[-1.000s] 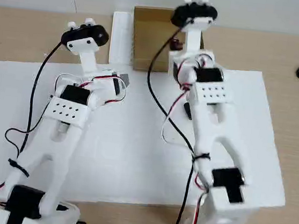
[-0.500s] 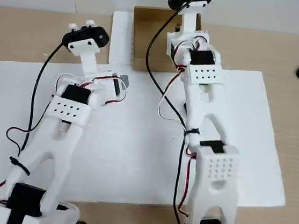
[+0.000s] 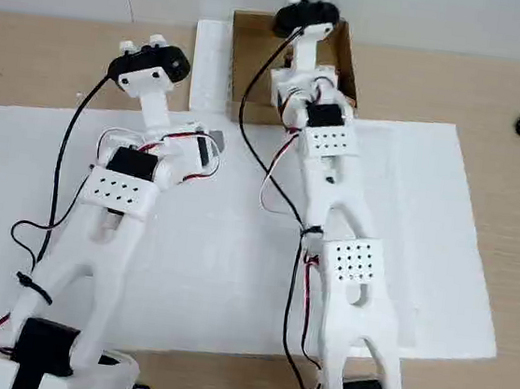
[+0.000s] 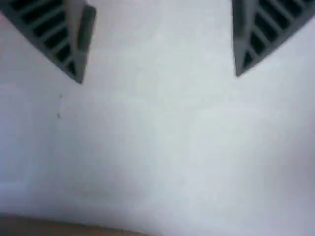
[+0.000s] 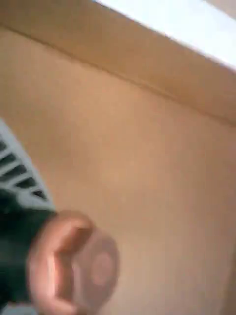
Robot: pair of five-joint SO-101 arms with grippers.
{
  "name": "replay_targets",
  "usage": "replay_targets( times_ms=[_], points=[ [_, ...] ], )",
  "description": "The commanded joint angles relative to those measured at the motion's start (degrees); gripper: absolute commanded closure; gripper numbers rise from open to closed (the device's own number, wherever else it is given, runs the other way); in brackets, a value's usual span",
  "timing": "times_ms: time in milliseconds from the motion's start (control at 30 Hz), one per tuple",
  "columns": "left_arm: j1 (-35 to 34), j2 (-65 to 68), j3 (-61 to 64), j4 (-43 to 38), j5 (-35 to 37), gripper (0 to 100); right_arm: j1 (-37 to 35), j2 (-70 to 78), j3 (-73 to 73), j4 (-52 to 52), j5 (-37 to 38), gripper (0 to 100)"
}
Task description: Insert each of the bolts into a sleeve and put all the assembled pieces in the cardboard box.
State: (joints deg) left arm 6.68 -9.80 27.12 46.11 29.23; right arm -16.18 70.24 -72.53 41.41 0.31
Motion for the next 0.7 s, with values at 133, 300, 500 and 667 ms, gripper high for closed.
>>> replay_targets(
  times_ms=[133, 300, 500, 667],
  points=[
    [0.3, -0.8, -2.6, -1.0, -0.4, 81, -1.9, 3.9, -8.9, -1.4, 6.3, 92.0],
    [0.3, -0.8, -2.6, -0.7, -0.4, 81, -1.9, 3.9, -9.2, -1.2, 6.3, 79.8],
    [0.4, -0.8, -2.7, 0.4, -0.3, 81, -2.1, 3.3, -9.2, -1.2, 8.4, 79.8],
    [0.1, -0.8, -3.7, 0.3, -0.2, 81, -2.2, 3.1, -9.4, -0.2, 8.0, 80.0]
  ],
)
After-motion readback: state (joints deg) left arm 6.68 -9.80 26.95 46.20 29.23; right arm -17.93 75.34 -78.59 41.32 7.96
